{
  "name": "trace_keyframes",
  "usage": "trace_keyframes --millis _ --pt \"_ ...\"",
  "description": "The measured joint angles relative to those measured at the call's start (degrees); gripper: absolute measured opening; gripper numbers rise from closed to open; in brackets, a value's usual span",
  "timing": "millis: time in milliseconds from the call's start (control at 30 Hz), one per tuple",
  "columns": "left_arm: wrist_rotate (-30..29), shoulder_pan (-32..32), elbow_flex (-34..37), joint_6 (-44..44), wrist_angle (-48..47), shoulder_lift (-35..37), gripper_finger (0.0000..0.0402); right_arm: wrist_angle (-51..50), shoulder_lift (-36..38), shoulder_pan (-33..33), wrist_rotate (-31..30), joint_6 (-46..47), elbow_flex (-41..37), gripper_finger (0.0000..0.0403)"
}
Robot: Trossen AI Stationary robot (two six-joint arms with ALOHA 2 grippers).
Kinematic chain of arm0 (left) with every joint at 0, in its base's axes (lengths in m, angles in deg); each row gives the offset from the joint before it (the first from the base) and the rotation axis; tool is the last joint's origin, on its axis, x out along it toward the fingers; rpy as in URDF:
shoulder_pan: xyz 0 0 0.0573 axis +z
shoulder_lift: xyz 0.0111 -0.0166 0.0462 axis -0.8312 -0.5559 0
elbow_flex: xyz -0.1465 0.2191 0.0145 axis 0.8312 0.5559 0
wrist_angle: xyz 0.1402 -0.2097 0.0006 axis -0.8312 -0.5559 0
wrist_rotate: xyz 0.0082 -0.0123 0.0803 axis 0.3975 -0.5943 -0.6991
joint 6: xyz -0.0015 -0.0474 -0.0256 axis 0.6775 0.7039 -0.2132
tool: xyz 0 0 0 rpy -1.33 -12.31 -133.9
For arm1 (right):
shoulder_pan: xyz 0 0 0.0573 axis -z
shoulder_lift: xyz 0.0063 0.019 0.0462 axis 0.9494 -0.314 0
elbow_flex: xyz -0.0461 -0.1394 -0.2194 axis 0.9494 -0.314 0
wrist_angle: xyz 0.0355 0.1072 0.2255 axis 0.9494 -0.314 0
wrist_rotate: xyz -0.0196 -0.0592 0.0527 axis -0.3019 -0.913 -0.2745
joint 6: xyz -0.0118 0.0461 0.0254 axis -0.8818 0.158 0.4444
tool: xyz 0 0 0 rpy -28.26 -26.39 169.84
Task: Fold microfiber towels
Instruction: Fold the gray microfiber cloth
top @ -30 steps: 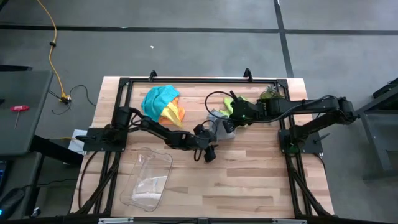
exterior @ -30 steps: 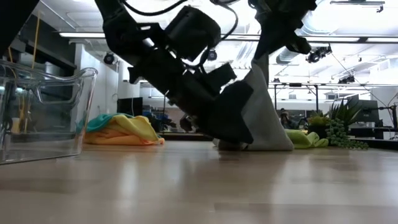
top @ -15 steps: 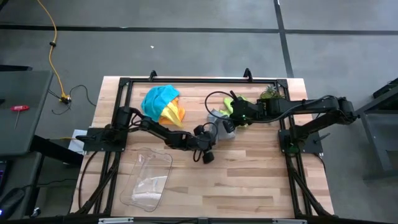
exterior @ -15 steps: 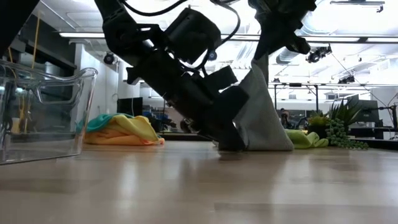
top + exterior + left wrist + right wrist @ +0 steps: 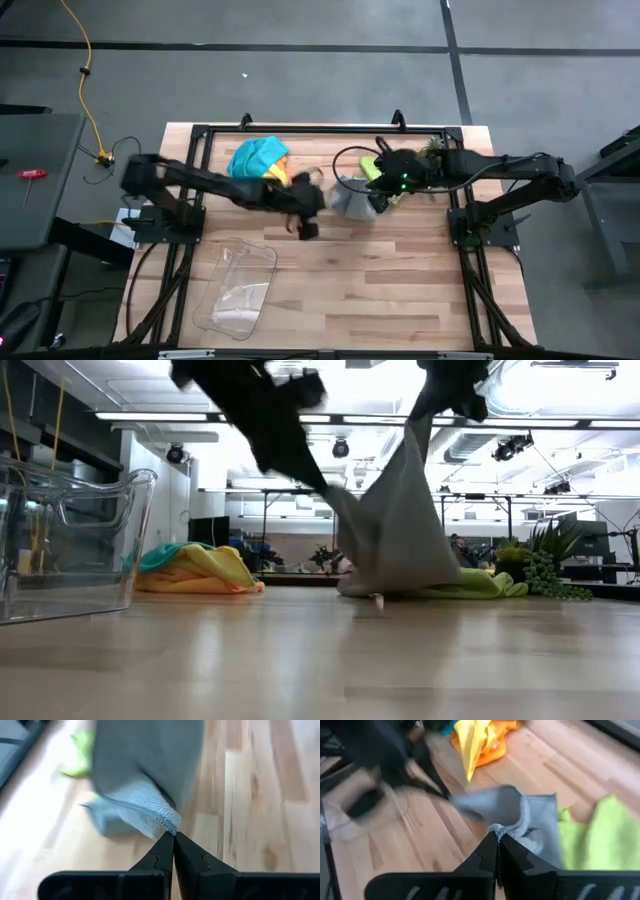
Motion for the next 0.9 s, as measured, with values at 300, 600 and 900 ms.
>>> trace_keyframes --millis 300,600,900 --pt "2.4 5.8 -1.5 0.0 -8.2 20.7 0.0 -12.1 -0.1 3.3 0.3 -16.2 13.9 0.0" --pt "2.5 6.6 -10.3 -6.0 -14.9 23.8 0.0 -19.6 -0.1 5.5 0.3 -23.0 23.4 0.0" --pt "-0.3 6.5 -13.4 -11.6 -22.1 23.8 0.0 -27.1 -1.0 3.7 -1.5 -18.3 23.6 0.0"
